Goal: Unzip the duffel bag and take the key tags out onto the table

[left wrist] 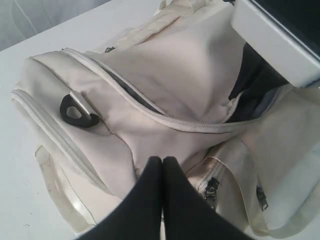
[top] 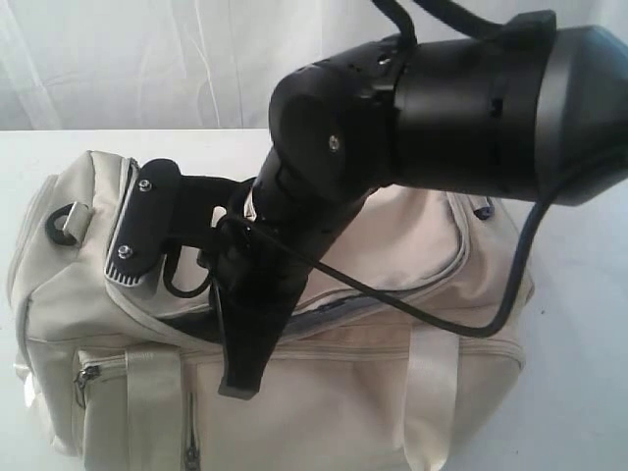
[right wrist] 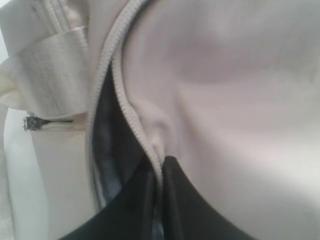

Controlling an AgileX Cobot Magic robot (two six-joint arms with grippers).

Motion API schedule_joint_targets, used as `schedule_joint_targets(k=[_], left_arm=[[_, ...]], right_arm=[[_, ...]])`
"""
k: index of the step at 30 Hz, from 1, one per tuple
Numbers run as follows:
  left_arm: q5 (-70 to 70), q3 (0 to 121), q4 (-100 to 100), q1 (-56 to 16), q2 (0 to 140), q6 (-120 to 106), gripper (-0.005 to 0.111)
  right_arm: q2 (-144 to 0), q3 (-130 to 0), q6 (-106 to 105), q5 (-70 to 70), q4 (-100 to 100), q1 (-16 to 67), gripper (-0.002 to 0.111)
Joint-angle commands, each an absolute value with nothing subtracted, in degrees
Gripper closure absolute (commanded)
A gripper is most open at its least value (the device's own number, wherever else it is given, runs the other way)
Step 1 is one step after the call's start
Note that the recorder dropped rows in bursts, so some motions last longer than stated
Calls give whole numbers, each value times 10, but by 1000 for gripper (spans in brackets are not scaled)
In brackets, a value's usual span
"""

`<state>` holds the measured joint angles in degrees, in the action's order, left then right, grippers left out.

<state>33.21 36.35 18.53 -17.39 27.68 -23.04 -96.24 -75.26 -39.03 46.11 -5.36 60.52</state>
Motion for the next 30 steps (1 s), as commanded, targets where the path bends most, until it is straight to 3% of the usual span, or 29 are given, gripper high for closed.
schedule_joint_targets(k=[1, 13, 19, 30], left_arm=[[331, 360, 196, -174, 273, -230, 107], [331, 360, 201, -174, 273, -230, 107], [332, 360, 201, -174, 273, -230, 107], [315, 345, 200, -215, 273, -243, 107]], right_arm=[[-949, -754, -360, 445, 26, 606, 108], [-955, -754, 107, 272, 558, 605, 108], [-1012, -788, 423, 306, 876, 576, 108], [-1110, -917, 512, 312, 939, 494, 108]])
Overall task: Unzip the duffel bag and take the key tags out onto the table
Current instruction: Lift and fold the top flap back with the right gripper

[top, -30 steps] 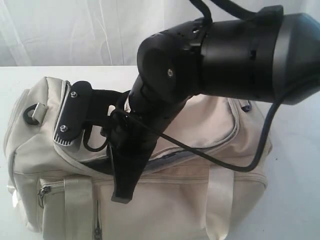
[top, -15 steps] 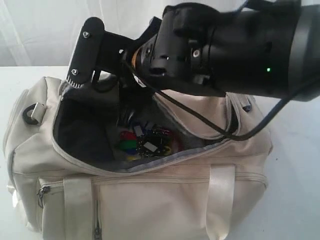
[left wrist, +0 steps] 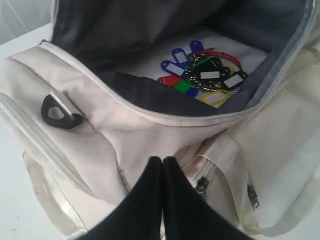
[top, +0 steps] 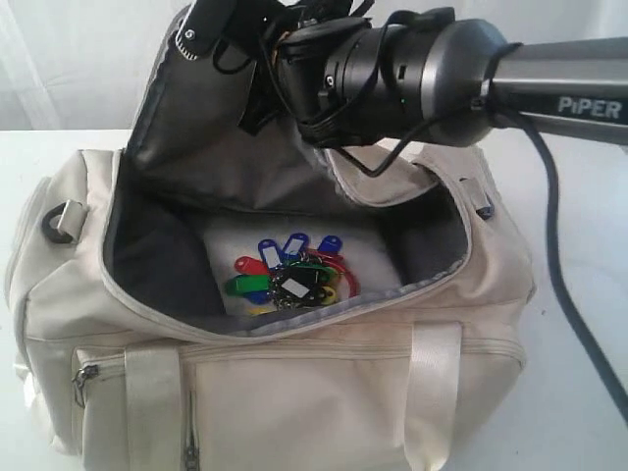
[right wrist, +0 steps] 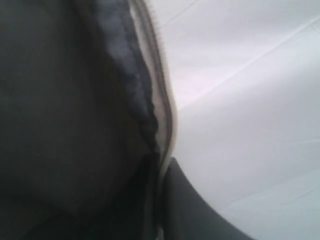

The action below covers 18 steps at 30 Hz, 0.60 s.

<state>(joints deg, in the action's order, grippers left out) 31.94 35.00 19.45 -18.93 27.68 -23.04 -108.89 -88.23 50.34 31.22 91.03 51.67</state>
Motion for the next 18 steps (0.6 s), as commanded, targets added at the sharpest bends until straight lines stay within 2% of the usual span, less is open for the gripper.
schedule_joint_targets(k=[1, 3, 5, 7, 9, 12, 14, 18], left_arm=[[315, 345, 198, -221, 273, -245, 107], [315, 345, 191, -229, 273, -245, 107], [315, 345, 188, -234, 273, -245, 107], [315, 345, 187, -234, 273, -245, 107], [315, 345, 187, -234, 273, -245, 107], [315, 345, 187, -234, 273, -245, 107], [315, 345, 187, -234, 273, -245, 107], [315, 345, 187, -234, 273, -245, 107]], right_arm=[[-1113, -924, 512, 309, 942, 489, 108], [-1119, -938, 512, 299, 947, 477, 107], [-1122, -949, 512, 287, 944, 467, 100], [-1128, -953, 512, 283, 943, 457, 85], [-1131, -953, 512, 288, 943, 451, 62], [-1136, -953, 512, 324, 947, 449, 41], [-1136, -953, 512, 345, 949, 449, 36], [-1131, -954, 512, 403, 955, 449, 35]])
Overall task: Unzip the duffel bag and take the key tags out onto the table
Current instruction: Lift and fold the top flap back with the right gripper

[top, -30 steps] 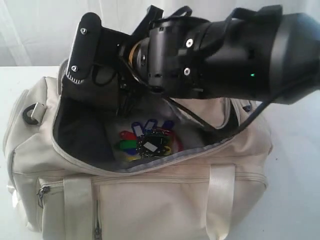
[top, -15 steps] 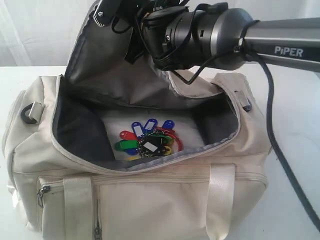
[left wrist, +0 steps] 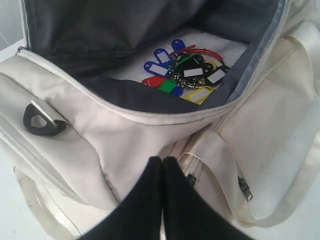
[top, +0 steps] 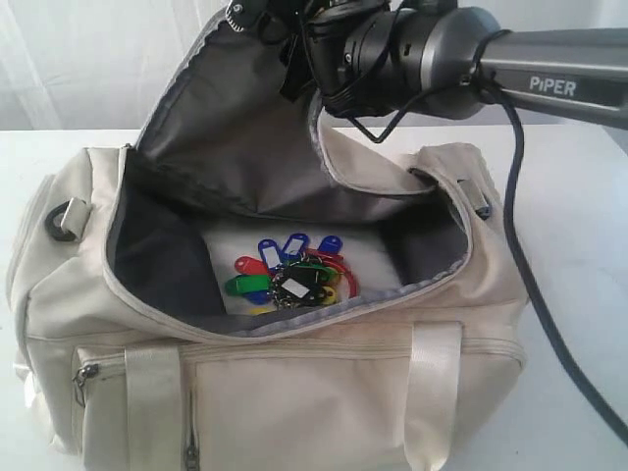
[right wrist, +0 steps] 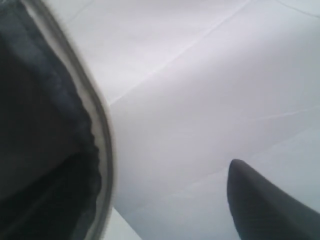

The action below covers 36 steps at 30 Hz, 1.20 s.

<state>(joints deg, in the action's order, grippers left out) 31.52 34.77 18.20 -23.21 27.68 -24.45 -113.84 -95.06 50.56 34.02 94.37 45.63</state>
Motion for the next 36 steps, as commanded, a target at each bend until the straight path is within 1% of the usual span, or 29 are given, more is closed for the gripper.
schedule_joint_targets(k=[1, 11, 16, 22, 24, 25, 26, 27, 28, 29, 30, 32, 33, 36], left_arm=[[315, 345, 187, -234, 273, -245, 107], [315, 345, 187, -234, 273, -245, 107], [315, 345, 187, -234, 273, -245, 107], [316, 345, 187, -234, 273, -245, 107], [316, 345, 187, -234, 273, -245, 107], [316, 345, 187, -234, 273, -245, 107], [316, 345, 187, -234, 273, -245, 107], [316, 345, 187, -234, 273, -245, 107], [316, 345, 187, -234, 273, -245, 107], [316, 345, 187, -234, 273, -245, 107], [316, 345, 188, -234, 273, -245, 107], [318, 345, 190, -234, 273, -242, 107], [318, 345, 191, -234, 273, -242, 107], [318, 345, 191, -234, 273, -242, 107]], right_arm=[[-1126, -954, 512, 414, 956, 449, 35], [-1118, -954, 530, 479, 915, 452, 35], [-1104, -954, 518, 467, 827, 470, 35], [-1068, -954, 435, 418, 720, 519, 35], [-1047, -954, 324, 433, 610, 552, 37], [-1034, -954, 195, 451, 488, 569, 45], [-1028, -954, 127, 462, 437, 575, 50], [-1020, -954, 26, 505, 327, 584, 70], [-1018, -954, 0, 530, 288, 587, 79], [-1018, -954, -24, 585, 252, 587, 103], [-1021, -953, -24, 605, 253, 587, 108], [-1046, -952, -27, 690, 254, 570, 108], [-1057, -952, -28, 697, 254, 559, 108], [-1080, -952, -26, 660, 257, 536, 108]])
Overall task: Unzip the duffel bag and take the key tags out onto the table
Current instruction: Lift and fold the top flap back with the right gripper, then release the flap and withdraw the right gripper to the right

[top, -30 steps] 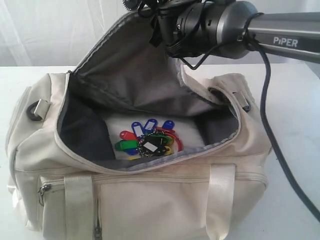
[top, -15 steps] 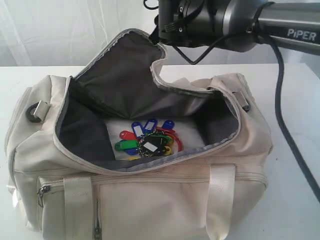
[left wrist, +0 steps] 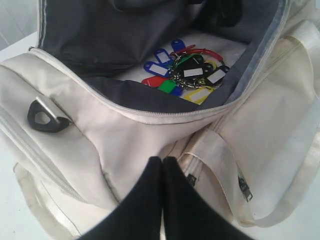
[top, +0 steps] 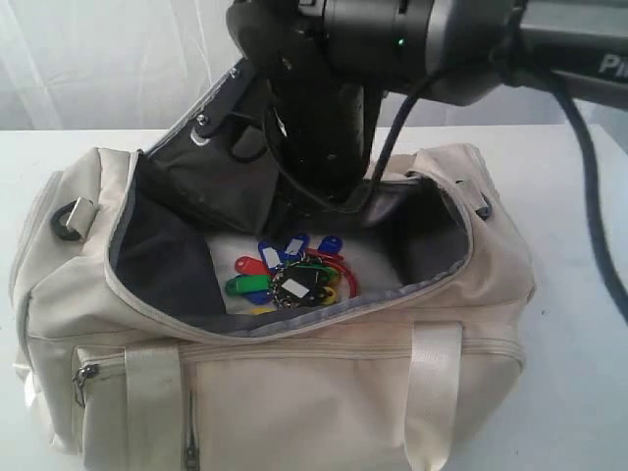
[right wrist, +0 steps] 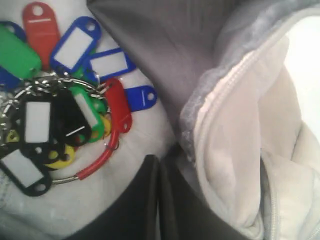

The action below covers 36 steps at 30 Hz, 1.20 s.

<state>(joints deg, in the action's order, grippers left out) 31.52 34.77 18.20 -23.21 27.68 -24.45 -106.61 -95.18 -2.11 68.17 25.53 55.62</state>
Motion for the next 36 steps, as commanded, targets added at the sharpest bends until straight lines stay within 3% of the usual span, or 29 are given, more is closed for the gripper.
schedule_joint_targets(k=[1, 5, 8, 11, 15, 20, 31, 36], left_arm=[[318, 345, 192, -234, 273, -242, 107], [319, 345, 193, -234, 273, -242, 107], [319, 345, 193, -234, 273, -242, 107], [319, 345, 193, -234, 273, -242, 107], [319, 345, 193, -234, 273, -243, 107], [319, 345, 193, -234, 273, -243, 107], [313, 342, 182, -234, 273, -244, 107], [283, 325, 180, -234, 274, -242, 107]], right_arm=[[-1085, -952, -23, 632, 280, 527, 108], [-1126, -952, 166, 522, 550, 465, 108], [-1143, -967, 330, 573, 681, 407, 108], [-1106, -968, 351, 601, 668, 399, 108], [-1000, -945, 264, 510, 463, 399, 108], [-881, -865, 194, 507, 341, 400, 108], [-504, -500, 261, 379, 317, 401, 108], [-385, -399, 263, 382, 332, 400, 108]])
